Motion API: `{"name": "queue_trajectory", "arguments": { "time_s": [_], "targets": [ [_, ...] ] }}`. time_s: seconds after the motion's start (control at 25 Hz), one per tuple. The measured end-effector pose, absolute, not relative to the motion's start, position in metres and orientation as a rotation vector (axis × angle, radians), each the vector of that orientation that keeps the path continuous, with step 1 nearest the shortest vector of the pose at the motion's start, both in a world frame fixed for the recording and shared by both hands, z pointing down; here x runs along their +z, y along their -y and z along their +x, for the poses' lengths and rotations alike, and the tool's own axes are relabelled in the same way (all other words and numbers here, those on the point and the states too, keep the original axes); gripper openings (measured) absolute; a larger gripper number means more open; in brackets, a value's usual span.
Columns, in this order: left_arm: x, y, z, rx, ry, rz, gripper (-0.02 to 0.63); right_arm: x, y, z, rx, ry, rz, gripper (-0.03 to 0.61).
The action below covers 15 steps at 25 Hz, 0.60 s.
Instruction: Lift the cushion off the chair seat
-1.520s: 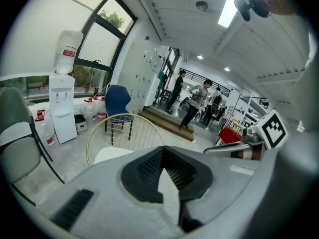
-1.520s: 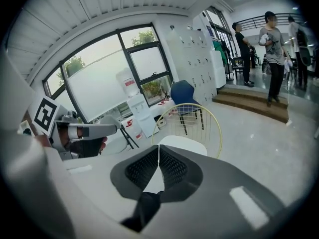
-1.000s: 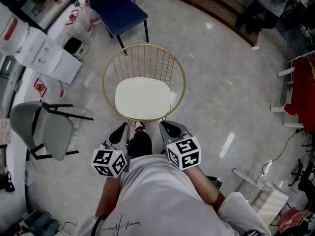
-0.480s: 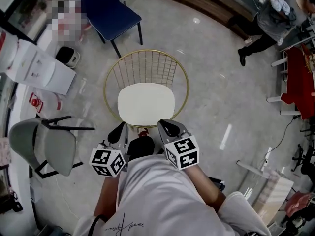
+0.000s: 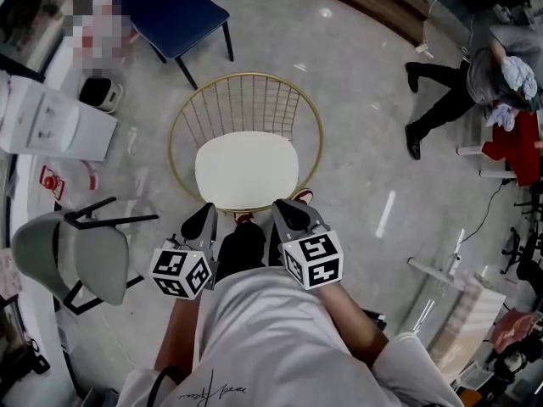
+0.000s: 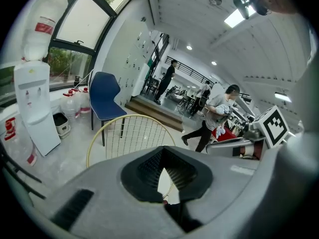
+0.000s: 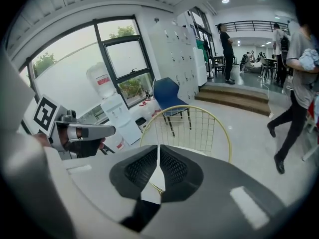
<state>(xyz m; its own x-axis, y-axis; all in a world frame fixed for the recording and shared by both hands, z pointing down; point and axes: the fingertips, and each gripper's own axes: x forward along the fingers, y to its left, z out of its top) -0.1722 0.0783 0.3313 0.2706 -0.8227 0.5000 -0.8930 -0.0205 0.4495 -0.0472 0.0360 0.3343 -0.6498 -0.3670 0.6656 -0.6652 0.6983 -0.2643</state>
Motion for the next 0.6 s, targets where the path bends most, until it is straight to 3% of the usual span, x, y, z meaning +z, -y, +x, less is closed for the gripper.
{"name": "queue_trajectory", "arguments": {
  "time_s": [0.6],
  "targets": [
    [0.383,-0.068,-0.18,0.153,1.482,1.733,0.0,0.383,-0.014,-0.044,0.73,2.228,0.806,0.023]
  ]
}}
